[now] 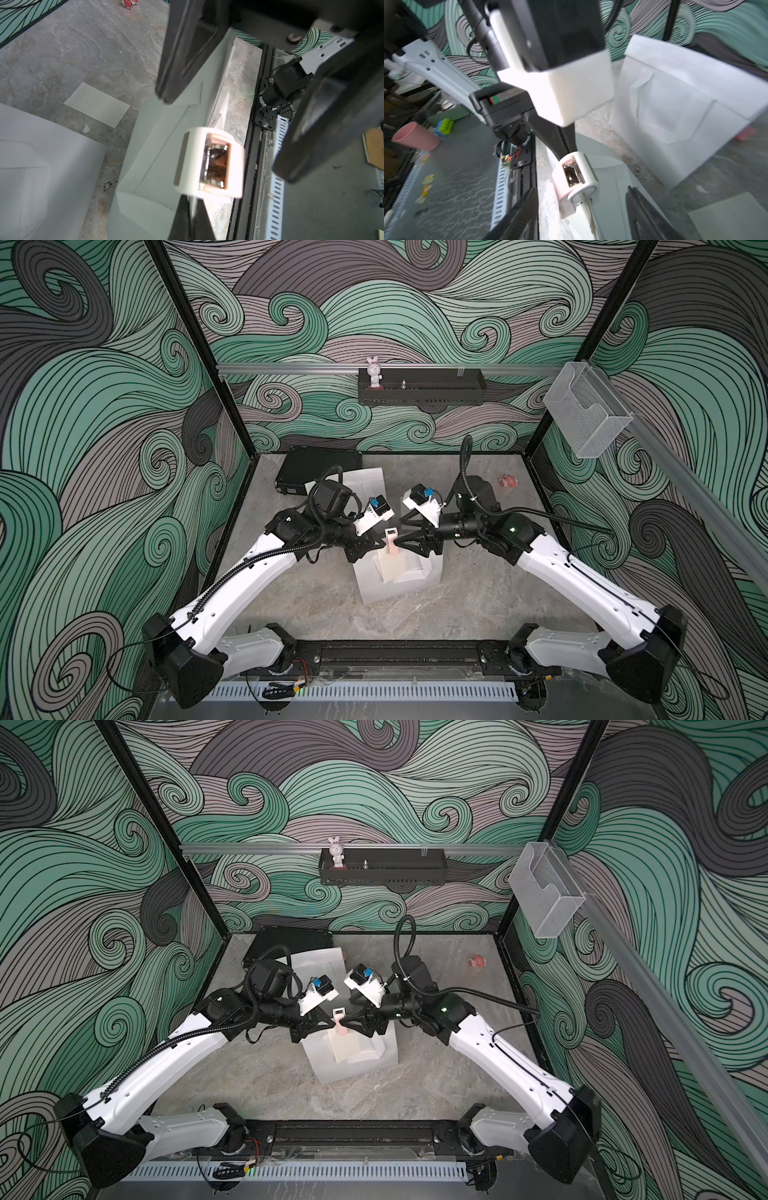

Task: Staple the receipts to the bags
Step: Staple the receipt to the takeout bag, then pick up the stapler from the takeout bag.

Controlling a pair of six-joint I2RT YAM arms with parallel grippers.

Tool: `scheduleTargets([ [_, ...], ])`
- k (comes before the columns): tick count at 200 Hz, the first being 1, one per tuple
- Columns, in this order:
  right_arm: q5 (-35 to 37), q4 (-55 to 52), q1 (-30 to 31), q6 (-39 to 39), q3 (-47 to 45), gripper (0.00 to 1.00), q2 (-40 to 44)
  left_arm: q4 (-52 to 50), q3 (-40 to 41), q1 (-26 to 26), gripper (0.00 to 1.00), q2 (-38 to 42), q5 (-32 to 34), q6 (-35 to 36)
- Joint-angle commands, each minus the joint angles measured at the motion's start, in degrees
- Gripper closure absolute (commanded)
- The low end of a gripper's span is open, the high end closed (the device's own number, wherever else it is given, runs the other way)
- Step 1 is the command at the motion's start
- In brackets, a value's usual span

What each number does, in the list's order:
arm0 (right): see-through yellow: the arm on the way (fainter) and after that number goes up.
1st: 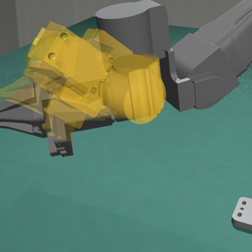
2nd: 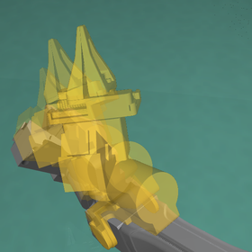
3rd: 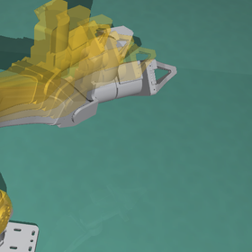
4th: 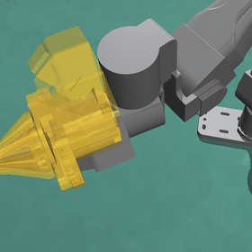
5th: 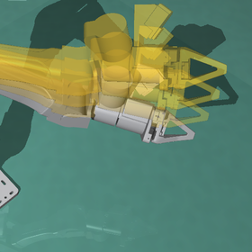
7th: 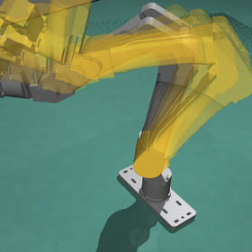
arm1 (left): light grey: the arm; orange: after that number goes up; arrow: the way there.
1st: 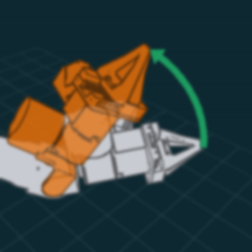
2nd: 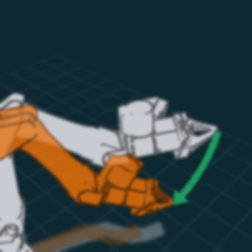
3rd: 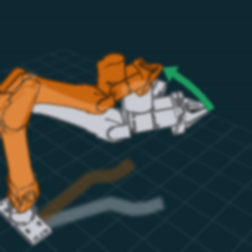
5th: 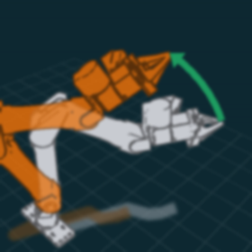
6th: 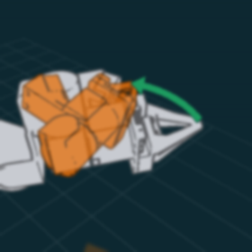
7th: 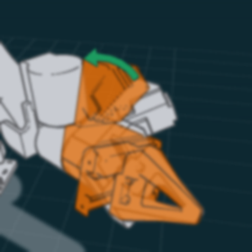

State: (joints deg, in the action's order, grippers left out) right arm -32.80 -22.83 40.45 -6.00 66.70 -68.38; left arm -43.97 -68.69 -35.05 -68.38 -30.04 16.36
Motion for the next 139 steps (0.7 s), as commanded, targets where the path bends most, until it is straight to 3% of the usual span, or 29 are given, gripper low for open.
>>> scheduleTargets([
  [1,13.9,-1.2,1.1,11.5,-1.5,0.39,3.6,4.1,-0.4,-0.1,1.0,0.0,1.7,-4.8],
  [32,29.0,1.2,8.6,21.0,-6.6,0.52,7.7,4.4,-1.4,-0.2,1.0,-1.7,0.7,-6.2],
  [53,37.8,6.0,14.7,21.6,-9.6,0.52,8.8,3.9,-1.7,-0.2,1.0,-2.5,-0.3,-5.8],
  [139,48.4,8.6,21.2,19.9,-7.4,0.52,3.7,4.3,-1.6,-0.2,1.0,-3.3,-1.2,-6.9],
])
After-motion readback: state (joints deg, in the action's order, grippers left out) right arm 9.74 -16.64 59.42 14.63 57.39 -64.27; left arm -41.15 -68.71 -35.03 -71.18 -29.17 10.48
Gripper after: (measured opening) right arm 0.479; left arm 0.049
